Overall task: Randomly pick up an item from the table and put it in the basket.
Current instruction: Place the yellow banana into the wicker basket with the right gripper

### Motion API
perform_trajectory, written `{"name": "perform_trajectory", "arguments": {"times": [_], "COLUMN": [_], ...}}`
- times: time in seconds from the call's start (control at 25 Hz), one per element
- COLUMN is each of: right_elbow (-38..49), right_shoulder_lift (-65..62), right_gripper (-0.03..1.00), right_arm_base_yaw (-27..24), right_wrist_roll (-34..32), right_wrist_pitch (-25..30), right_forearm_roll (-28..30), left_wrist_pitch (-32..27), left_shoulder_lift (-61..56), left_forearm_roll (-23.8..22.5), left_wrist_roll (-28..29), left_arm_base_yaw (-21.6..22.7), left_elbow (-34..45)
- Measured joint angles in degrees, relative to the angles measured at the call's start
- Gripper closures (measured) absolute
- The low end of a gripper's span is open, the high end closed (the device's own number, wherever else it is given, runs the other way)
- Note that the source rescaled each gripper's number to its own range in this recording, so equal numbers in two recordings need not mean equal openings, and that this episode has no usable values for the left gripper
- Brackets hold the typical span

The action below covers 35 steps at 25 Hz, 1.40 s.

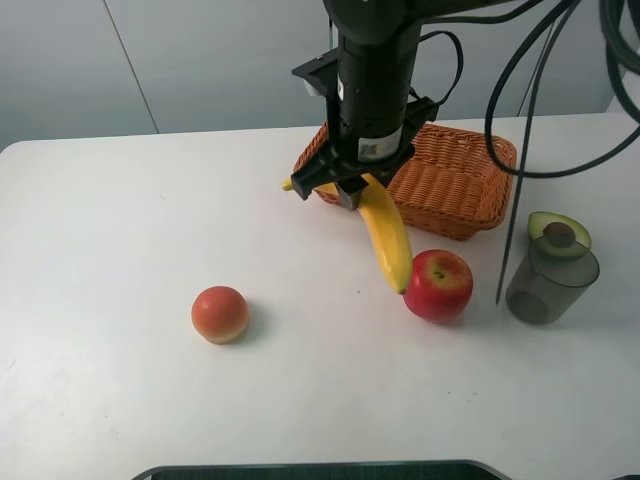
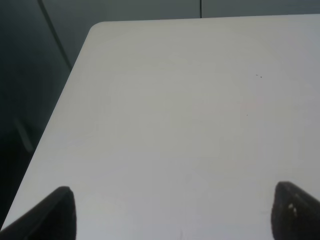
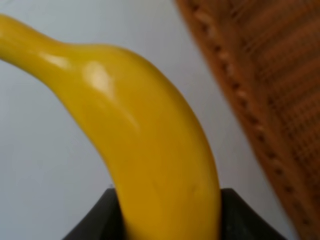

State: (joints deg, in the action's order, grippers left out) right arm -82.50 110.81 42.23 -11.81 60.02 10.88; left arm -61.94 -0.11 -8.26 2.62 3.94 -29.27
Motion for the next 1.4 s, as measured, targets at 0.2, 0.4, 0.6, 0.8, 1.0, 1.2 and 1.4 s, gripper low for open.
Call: {"name": "perform_trajectory", "arguments": {"times": [0.2, 0.4, 0.6, 0.8, 1.0, 1.2, 1.4], "right_elbow": [-0.68, -0.77, -0.77, -0.77, -0.77, -0.77, -0.77], "right_shoulder_lift": [0.00, 0.00, 1.02, 4.60, 7.98, 10.01, 10.04], "right_gripper": [0.96, 0.96, 0.96, 0.96, 0.96, 0.96, 0.96], "right_arm_base_yaw": [-3.73, -6.28, -8.17, -9.90, -10.85, -11.09, -11.09], "right_wrist_roll": [9.28, 15.63, 18.93, 19.64, 19.68, 19.79, 19.79], "right_wrist_pitch": [0.26, -2.03, -8.06, -13.81, -19.67, -22.38, -23.16], "right_forearm_roll": [5.43, 12.61, 18.06, 22.46, 24.32, 25.71, 25.91], "left_wrist_pitch": [0.00, 0.00, 0.00, 0.00, 0.00, 0.00, 0.00], "left_shoulder_lift": [0.00, 0.00, 0.00, 0.00, 0.00, 0.00, 0.00], "left_forearm_roll": [0.00, 0.00, 0.00, 0.00, 0.00, 0.00, 0.00], "left_wrist_roll": [0.00, 0.00, 0.00, 0.00, 0.00, 0.00, 0.00], "left_arm_base_yaw": [0.00, 0.00, 0.00, 0.00, 0.00, 0.00, 0.00], "left_elbow": [0.00, 0.00, 0.00, 0.00, 0.00, 0.00, 0.00]}}
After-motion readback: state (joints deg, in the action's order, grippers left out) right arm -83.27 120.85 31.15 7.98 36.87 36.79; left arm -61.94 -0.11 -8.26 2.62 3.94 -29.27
